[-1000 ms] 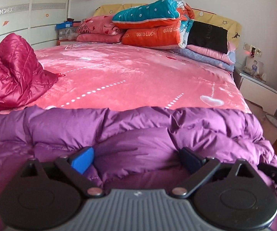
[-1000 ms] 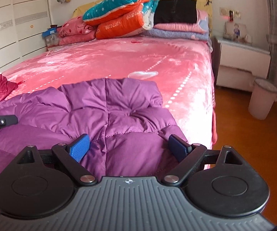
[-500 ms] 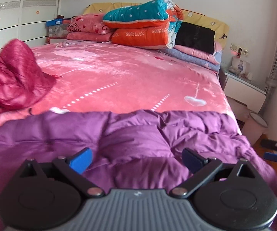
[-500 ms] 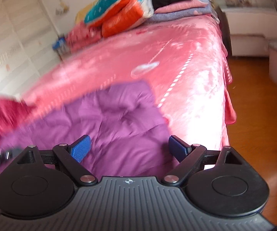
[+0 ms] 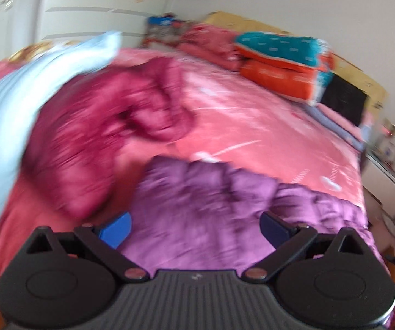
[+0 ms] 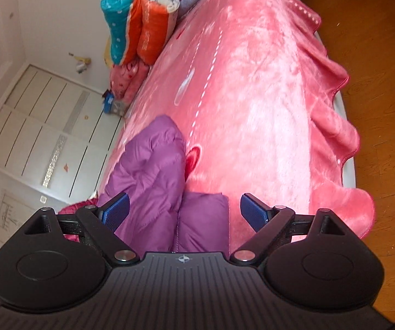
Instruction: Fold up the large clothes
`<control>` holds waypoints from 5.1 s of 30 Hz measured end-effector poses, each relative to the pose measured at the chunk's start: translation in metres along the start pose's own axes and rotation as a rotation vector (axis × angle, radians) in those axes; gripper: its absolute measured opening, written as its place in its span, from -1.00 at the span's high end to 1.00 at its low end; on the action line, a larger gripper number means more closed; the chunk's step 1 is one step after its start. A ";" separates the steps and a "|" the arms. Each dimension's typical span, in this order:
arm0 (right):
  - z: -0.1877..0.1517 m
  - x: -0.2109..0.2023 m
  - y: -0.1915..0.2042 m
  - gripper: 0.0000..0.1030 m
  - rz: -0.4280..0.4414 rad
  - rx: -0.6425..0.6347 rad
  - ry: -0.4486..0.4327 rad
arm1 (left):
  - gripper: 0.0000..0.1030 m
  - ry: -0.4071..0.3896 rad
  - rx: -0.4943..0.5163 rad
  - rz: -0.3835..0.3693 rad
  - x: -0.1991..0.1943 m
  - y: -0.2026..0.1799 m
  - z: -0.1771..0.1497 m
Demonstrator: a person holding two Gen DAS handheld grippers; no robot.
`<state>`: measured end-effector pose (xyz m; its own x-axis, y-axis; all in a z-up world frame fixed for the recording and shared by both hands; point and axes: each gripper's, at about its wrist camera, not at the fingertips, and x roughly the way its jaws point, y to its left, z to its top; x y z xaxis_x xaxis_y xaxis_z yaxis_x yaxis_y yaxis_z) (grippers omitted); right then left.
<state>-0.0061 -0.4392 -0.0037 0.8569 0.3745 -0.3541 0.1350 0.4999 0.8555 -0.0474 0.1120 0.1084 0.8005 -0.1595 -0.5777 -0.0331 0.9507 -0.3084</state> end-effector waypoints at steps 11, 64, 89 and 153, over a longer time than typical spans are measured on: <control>-0.005 0.016 0.011 -1.00 0.077 0.024 0.091 | -0.93 0.044 -0.265 -0.086 0.003 0.067 -0.011; -0.037 0.064 0.086 -0.86 -0.072 -0.214 0.175 | -0.31 0.348 0.064 -0.317 0.105 0.002 -0.021; -0.215 -0.011 0.238 0.26 -0.611 -1.038 -0.309 | 0.32 0.200 0.117 -0.253 0.015 -0.029 -0.032; 0.114 0.232 0.167 -1.00 -1.117 -0.984 -0.601 | -0.35 -0.268 0.354 -0.150 0.386 -0.220 0.155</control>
<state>0.2724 -0.3580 0.0999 0.6471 -0.7331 -0.2094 0.6435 0.6724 -0.3658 0.3613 -0.1179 0.0704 0.9089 -0.2717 -0.3164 0.2634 0.9622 -0.0695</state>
